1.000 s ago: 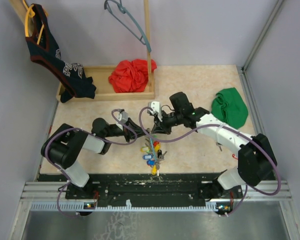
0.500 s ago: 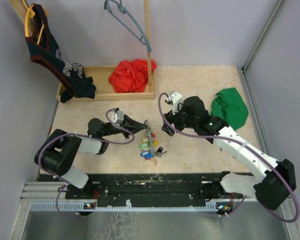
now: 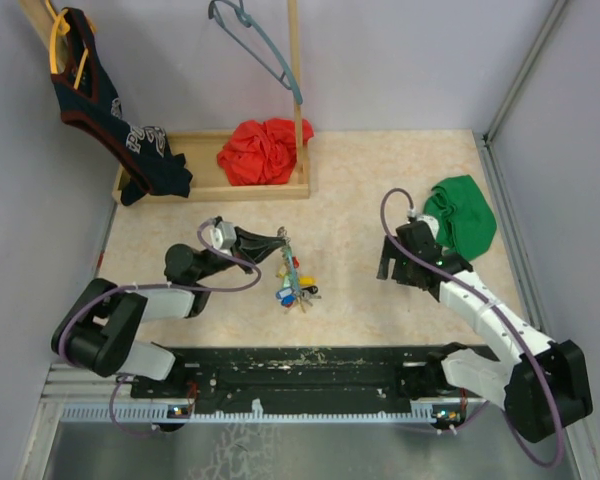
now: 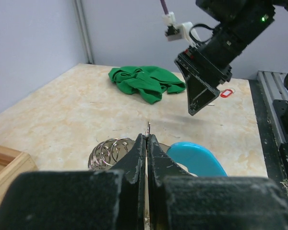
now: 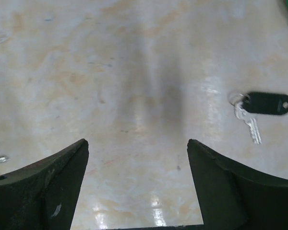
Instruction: Put the keys on the keyring
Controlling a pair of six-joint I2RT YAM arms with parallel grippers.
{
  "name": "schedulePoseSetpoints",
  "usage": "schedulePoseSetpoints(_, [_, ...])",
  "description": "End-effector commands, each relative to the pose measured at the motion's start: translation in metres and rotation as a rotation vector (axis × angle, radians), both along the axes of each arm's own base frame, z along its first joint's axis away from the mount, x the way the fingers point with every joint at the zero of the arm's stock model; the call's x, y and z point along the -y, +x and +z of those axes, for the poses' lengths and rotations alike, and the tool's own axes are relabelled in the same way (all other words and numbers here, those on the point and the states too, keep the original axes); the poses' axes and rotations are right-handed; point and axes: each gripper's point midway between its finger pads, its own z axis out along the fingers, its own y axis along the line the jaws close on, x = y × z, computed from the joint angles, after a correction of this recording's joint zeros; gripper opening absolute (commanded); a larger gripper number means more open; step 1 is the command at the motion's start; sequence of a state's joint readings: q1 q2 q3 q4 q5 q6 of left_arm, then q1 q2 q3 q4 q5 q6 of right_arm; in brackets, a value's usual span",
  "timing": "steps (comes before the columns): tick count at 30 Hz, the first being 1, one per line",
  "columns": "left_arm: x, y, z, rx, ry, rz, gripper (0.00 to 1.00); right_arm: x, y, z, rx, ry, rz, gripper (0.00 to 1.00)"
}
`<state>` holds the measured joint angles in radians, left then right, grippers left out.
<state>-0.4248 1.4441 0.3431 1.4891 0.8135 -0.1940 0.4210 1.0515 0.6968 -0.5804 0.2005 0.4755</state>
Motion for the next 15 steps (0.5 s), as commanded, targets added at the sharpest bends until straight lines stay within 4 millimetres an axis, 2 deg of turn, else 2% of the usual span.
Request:
schedulePoseSetpoints(1, [-0.011, 0.011, 0.016, 0.051, -0.017, 0.103, 0.0, 0.046, -0.004, -0.009, 0.004, -0.014, -0.305, 0.82])
schedulePoseSetpoints(9, [-0.014, 0.014, 0.014, 0.051, -0.001, 0.136, 0.0, 0.107, -0.012, -0.027, -0.007, -0.136, -0.588, 0.64])
schedulePoseSetpoints(15, [-0.016, 0.014, 0.013, 0.058, 0.009, 0.145, 0.0, 0.125, 0.004, -0.038, -0.027, -0.103, -0.658, 0.59])
